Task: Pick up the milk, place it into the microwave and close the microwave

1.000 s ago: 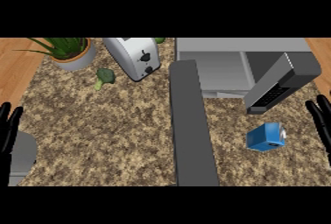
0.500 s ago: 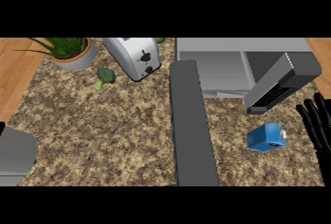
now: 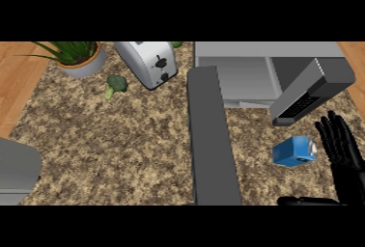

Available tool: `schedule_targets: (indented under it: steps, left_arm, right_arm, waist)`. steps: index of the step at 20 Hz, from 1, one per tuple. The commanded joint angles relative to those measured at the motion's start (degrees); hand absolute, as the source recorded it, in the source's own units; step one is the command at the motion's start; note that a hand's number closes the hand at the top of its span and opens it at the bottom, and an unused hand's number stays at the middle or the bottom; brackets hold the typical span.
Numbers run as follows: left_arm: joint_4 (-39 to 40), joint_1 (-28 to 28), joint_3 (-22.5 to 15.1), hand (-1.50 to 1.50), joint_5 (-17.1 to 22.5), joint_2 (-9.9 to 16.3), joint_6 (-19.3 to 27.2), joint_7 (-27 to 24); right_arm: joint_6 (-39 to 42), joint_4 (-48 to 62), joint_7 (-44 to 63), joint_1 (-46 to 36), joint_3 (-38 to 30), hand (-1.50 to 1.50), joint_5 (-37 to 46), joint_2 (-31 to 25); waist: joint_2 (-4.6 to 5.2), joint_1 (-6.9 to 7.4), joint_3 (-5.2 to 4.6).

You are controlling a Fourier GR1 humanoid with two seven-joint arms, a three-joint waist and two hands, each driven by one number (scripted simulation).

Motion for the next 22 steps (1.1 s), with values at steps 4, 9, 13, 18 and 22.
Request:
schedule_targets:
  steps: [4,9,13,18,22]
  left_arm:
    - [-4.9,3.3,-0.9,-1.5,-0.8,-3.1,-1.1,2.1]
    - [-2.6,-0.7,5.1,-1.5,4.7,0.0,-1.5,4.1]
    - [-1.6,3.6,6.4,-1.5,4.8,-2.0,-7.1,0.4]
    - [-4.5,3.0,4.1,-1.5,1.8,-4.8,-5.6,2.5]
    - [0.3,1.3,5.7,-1.5,1.1,-4.8,-7.9,-0.5]
  right_arm:
    - [1.5,12.2,-7.0,-1.3,-8.3,-1.5,-2.7,-3.1]
    - [2.1,20.4,-11.8,-3.8,-10.6,-1.5,-1.8,-4.8]
    - [3.5,28.5,-16.2,-6.5,-11.7,-1.5,-0.7,-7.1]
    - [3.0,41.4,-26.2,-9.4,-11.0,-1.5,1.6,-5.7]
    - [3.6,47.0,-28.0,-13.1,-11.5,-1.5,2.0,-7.7]
  waist:
    - [0.01,0.0,0.02]
    - [0.03,-0.06,0.01]
    - [-0.01,0.13,-0.01]
    - [0.05,0.15,0.02]
    - [0.04,0.07,0.0]
